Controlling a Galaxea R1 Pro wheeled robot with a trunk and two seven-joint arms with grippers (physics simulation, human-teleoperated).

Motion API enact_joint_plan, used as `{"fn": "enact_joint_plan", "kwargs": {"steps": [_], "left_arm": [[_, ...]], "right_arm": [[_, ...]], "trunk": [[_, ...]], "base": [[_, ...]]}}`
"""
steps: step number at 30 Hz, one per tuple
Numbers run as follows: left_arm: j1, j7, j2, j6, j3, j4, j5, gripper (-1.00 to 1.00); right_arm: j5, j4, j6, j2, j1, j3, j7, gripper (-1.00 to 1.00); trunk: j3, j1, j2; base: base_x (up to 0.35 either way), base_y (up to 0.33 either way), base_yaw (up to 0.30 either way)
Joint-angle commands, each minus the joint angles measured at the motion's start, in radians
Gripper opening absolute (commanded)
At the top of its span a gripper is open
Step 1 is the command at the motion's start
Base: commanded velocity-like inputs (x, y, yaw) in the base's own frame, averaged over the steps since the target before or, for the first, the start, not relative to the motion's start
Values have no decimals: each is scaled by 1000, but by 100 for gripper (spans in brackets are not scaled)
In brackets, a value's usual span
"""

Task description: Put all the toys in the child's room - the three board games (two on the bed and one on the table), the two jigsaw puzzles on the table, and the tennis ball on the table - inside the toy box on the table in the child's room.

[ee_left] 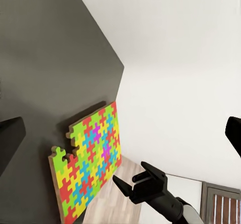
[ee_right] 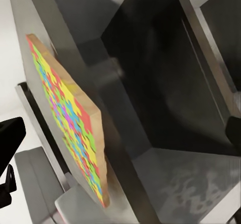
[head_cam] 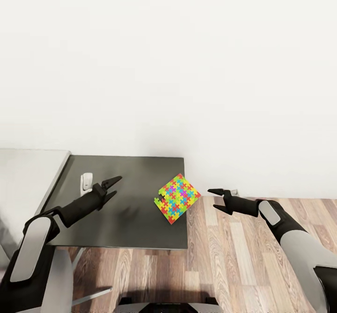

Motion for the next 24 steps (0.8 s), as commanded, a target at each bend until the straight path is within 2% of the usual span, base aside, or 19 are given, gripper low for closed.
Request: {"fn": "enact_joint_plan", "kwargs": {"steps": [1,19,24], "left_arm": [[-1,4,0,5,1,-1,6,100],[-1,4,0,5,0,-1,6,100],[-1,4,0,5,0,-1,6,100]], "right_arm": [[5,0,5,0,-1,-5,4,100],[6,0,5,3,-1,-3,4,100],[6,0,5,3,-1,-2,4,100]], "trunk": [[-3,0,-2],[-21,0,-2],[-22,0,-2]], "base": [[0,0,0],[0,0,2],[0,0,113]]}}
